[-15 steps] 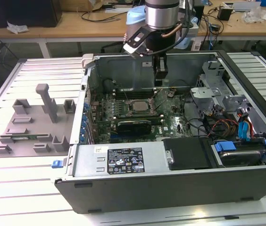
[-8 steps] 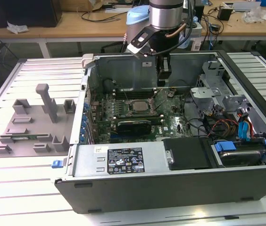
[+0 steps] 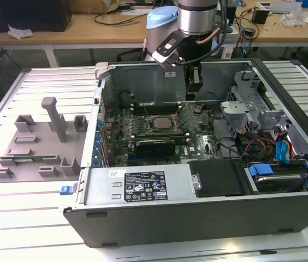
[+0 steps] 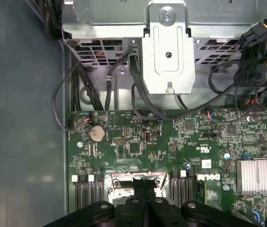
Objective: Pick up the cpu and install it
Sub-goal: 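Close the cpu cover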
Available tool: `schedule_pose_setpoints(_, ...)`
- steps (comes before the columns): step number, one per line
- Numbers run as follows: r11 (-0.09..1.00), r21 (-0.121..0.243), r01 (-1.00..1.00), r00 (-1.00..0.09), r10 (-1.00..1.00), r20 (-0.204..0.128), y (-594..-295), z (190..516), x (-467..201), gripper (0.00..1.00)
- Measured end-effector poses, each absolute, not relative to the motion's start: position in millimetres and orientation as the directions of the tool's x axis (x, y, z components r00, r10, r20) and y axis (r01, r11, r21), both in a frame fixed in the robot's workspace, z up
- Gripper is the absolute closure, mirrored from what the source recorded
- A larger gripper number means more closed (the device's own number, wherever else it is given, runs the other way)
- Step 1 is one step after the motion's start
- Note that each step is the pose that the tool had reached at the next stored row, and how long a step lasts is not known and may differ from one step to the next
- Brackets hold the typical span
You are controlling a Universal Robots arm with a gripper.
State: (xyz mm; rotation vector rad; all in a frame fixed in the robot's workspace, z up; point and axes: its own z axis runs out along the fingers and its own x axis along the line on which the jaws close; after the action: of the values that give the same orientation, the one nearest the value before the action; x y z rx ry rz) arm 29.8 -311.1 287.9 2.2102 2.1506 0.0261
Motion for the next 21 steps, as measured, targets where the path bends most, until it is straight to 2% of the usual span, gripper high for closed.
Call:
schedule_pose_setpoints(8,-0.026,0.053,0.998,0.028,0.999,-0.028,-311.1,285.0,38.8,0.89)
schedule_pose_setpoints(21,-0.027,0.040,0.999,0.028,0.999,-0.030,-311.1,254.7,59.9,0.89)
